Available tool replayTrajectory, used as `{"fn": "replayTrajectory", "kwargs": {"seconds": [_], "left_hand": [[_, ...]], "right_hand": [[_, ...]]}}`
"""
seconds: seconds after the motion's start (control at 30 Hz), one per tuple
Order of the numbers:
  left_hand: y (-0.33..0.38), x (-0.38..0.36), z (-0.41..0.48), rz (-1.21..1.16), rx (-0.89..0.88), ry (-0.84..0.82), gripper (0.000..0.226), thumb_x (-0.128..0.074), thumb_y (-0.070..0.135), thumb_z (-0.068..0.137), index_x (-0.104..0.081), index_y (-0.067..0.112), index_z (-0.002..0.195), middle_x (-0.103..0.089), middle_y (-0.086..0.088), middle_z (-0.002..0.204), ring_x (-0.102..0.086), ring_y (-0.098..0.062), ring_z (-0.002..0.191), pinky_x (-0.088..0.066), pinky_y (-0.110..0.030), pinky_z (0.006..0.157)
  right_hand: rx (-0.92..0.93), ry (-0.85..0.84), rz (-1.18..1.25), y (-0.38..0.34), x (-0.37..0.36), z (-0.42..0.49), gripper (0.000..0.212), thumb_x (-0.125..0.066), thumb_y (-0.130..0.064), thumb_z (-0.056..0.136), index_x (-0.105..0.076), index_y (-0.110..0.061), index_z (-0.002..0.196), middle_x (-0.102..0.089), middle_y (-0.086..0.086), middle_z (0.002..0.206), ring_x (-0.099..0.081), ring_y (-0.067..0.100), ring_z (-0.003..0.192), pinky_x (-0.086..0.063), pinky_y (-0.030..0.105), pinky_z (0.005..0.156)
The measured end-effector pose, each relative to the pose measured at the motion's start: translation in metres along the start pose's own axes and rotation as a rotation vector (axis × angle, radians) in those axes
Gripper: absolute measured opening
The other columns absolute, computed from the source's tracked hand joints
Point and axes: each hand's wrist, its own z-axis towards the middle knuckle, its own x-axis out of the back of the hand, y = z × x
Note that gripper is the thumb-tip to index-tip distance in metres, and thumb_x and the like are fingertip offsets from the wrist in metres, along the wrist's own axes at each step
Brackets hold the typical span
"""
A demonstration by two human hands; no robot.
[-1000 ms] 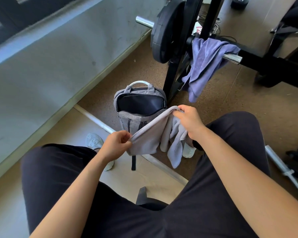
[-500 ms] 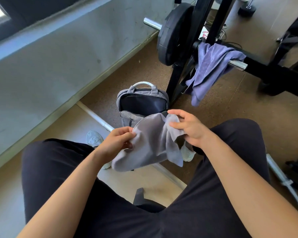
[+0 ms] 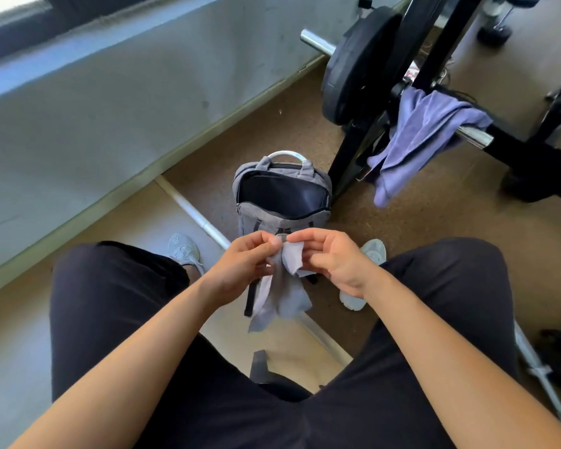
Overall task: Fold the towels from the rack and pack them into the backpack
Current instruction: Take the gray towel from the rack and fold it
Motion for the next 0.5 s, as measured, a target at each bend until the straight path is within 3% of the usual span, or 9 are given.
{"fn": "replayTrajectory", "kwargs": {"seconds": [0.17, 0.27, 0.4, 0.5], "left_hand": [[0.0016, 0.0010, 0.0014, -0.056, 0.018, -0.082, 0.009, -0.070, 0.017, 0.093, -0.072, 0.020, 0.085, -0.059, -0.003, 0.075, -0.056, -0.014, 0.073, -0.051, -0.027, 0.076], [0.0025, 0.0024, 0.0024, -0.061, 0.005, -0.080, 0.010, -0.065, 0.009, 0.095, -0.071, 0.014, 0.090, -0.064, -0.001, 0.075, -0.058, -0.013, 0.073, -0.053, -0.025, 0.078], [0.0005, 0.0068, 0.0040, -0.048, -0.028, -0.036, 0.003, -0.071, 0.014, 0.089, -0.073, 0.013, 0.091, -0.066, -0.002, 0.079, -0.061, -0.013, 0.075, -0.053, -0.027, 0.080], [-0.0020, 0.0071, 0.0056, -0.031, -0.056, 0.007, 0.009, -0.076, 0.022, 0.082, -0.076, 0.015, 0.087, -0.067, -0.002, 0.077, -0.059, -0.014, 0.073, -0.049, -0.031, 0.079]], "right_hand": [[0.203, 0.111, -0.285, 0.0084, -0.0034, 0.0028, 0.028, -0.076, 0.002, 0.085, -0.078, -0.020, 0.101, -0.078, 0.004, 0.103, -0.074, 0.019, 0.102, -0.058, 0.041, 0.095], [0.220, 0.161, -0.396, 0.0072, -0.0040, 0.0048, 0.019, -0.074, -0.008, 0.090, -0.078, -0.016, 0.107, -0.078, -0.002, 0.101, -0.072, 0.011, 0.101, -0.057, 0.031, 0.093], [0.209, 0.138, -0.468, 0.0042, -0.0039, 0.0048, 0.015, -0.064, -0.011, 0.098, -0.076, -0.016, 0.105, -0.075, -0.003, 0.093, -0.072, 0.011, 0.086, -0.059, 0.025, 0.078], [0.186, 0.145, -0.555, 0.0024, -0.0046, 0.0018, 0.011, -0.063, -0.017, 0.098, -0.074, -0.016, 0.096, -0.072, -0.001, 0.080, -0.070, 0.013, 0.073, -0.058, 0.026, 0.068]]}}
